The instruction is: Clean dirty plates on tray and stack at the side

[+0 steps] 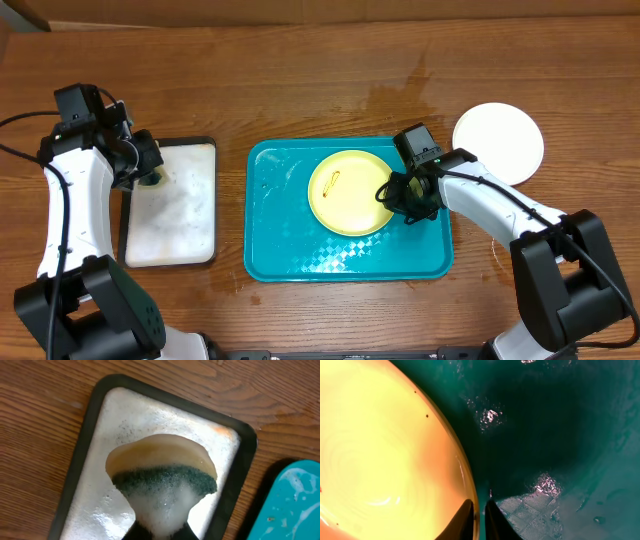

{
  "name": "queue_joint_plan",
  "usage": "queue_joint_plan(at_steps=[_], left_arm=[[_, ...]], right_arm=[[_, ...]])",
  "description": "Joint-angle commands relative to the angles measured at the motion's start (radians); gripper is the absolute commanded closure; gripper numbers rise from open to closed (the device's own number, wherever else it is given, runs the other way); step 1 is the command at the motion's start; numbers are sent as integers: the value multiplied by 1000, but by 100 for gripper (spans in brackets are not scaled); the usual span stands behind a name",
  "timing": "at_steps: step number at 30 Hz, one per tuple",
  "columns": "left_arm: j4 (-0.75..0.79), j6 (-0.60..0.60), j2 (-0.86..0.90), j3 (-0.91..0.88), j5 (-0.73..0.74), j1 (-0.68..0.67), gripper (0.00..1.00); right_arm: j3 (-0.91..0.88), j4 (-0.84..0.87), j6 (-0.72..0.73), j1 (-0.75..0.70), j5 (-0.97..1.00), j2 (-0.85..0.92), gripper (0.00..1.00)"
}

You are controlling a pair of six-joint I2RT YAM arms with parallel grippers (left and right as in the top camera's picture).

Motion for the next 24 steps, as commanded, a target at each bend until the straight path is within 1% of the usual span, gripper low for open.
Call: queue_joint_plan(at_steps=[1, 2, 4, 6, 7, 8, 9, 11, 16, 21, 24], left_arm=[[8, 23, -14, 15, -18, -7, 96], [5, 23, -14, 15, -18, -8, 96], [2, 23, -14, 15, -18, -8, 96], [1, 22, -14, 14, -17, -9, 96], [1, 22, -14, 14, -13, -13, 96], [1, 23, -14, 14, -10, -18, 96], [1, 23, -14, 14, -10, -23, 96], [1, 23, -14, 14, -12, -36, 96], [0, 23, -14, 14, -41, -66, 96], [-2, 23, -14, 14, -45, -68, 96], [-4, 40, -14, 14, -44, -69, 96]], right_arm=[[-1, 6, -44, 5, 0, 6, 90], [0, 10, -79, 3, -9, 6, 88], [0, 14, -126, 3, -16, 6, 79], [0, 19, -166, -2, -16, 6, 78], [1, 22, -171, -7, -17, 6, 79], [3, 27, -171, -13, -17, 6, 86], [6, 33, -172, -21, -16, 6, 90], [13, 45, -175, -40, -17, 6, 94], [31, 46, -175, -82, -25, 6, 94], [43, 42, -177, -114, -36, 6, 96], [50, 38, -218, -120, -64, 6, 94]])
